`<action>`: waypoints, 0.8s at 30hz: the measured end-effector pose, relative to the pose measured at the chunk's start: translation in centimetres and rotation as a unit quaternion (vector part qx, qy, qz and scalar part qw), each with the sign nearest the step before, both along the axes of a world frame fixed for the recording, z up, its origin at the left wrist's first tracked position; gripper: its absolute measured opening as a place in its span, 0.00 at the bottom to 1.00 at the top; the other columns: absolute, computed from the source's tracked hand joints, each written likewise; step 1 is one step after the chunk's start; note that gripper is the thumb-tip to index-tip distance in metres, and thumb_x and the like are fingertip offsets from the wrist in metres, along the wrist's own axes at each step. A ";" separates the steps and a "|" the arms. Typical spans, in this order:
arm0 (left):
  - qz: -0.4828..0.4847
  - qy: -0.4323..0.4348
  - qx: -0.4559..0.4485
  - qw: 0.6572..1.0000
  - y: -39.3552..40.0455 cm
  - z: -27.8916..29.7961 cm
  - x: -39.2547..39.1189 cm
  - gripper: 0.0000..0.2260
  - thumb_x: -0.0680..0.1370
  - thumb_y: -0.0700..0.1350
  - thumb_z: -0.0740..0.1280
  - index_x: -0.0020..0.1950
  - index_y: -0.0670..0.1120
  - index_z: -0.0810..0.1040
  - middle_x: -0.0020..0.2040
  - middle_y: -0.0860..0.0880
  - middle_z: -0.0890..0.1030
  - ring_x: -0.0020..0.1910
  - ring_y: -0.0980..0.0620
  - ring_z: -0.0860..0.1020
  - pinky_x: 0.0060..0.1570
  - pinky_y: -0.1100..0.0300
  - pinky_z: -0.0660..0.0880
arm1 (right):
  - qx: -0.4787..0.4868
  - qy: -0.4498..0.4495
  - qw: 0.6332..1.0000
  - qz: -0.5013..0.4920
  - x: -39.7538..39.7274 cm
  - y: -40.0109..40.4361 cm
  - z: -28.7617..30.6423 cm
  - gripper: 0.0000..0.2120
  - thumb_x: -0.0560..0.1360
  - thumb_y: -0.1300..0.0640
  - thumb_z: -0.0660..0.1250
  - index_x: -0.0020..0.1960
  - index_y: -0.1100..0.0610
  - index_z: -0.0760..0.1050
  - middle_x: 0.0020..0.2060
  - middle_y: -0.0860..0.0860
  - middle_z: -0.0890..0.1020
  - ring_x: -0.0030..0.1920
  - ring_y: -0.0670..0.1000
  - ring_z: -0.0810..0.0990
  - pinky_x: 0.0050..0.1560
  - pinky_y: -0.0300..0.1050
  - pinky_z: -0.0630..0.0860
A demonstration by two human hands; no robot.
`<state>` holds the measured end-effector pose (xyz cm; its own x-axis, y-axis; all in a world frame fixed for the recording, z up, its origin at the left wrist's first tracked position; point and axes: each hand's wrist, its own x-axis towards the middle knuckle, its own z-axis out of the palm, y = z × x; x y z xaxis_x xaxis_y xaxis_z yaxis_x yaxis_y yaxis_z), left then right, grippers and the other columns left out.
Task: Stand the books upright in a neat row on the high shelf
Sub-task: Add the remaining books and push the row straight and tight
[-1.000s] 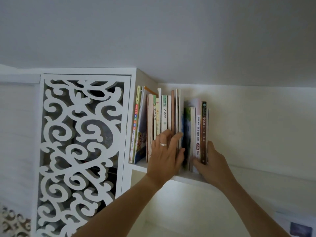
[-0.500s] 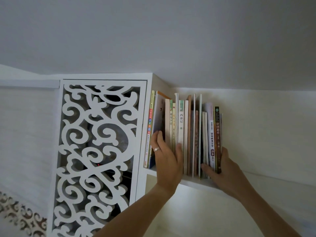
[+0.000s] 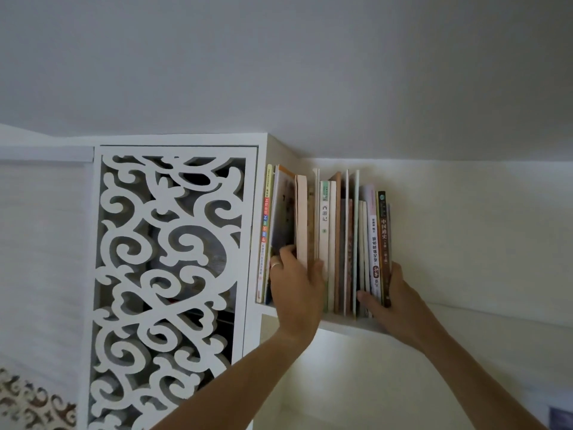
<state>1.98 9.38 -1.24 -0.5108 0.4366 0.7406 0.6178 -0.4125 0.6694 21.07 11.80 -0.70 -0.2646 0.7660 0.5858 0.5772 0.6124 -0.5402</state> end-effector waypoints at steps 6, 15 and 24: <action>-0.184 0.046 -0.041 0.981 -0.8 -2.6 -2.4 0.36 0.81 0.39 0.67 0.83 0.57 0.52 0.62 0.56 0.79 0.57 0.59 0.82 0.54 0.59 0.83 | 0.003 -0.015 1.000 -0.009 0.0 -0.2 0.0 0.36 0.78 0.47 0.70 0.77 0.47 0.53 0.70 0.45 0.74 0.65 0.48 0.76 0.68 0.53 0.75; -0.170 0.041 -0.285 0.943 -10.0 12.4 -2.4 0.05 0.83 0.41 0.61 0.47 0.45 0.70 0.50 0.41 0.81 0.46 0.41 0.83 0.44 0.49 0.84 | 0.000 -0.026 1.000 -0.016 -0.1 -0.5 0.4 0.35 0.78 0.47 0.70 0.77 0.47 0.53 0.70 0.47 0.75 0.66 0.51 0.78 0.67 0.54 0.76; -0.357 0.148 -0.291 0.875 -9.8 9.5 -4.2 0.48 0.72 0.68 0.72 0.83 0.57 0.49 0.79 0.48 0.65 0.74 0.53 0.67 0.71 0.58 0.71 | -0.004 -0.011 1.000 -0.011 0.1 -0.8 0.3 0.32 0.79 0.50 0.71 0.75 0.49 0.56 0.67 0.48 0.77 0.62 0.51 0.80 0.65 0.53 0.78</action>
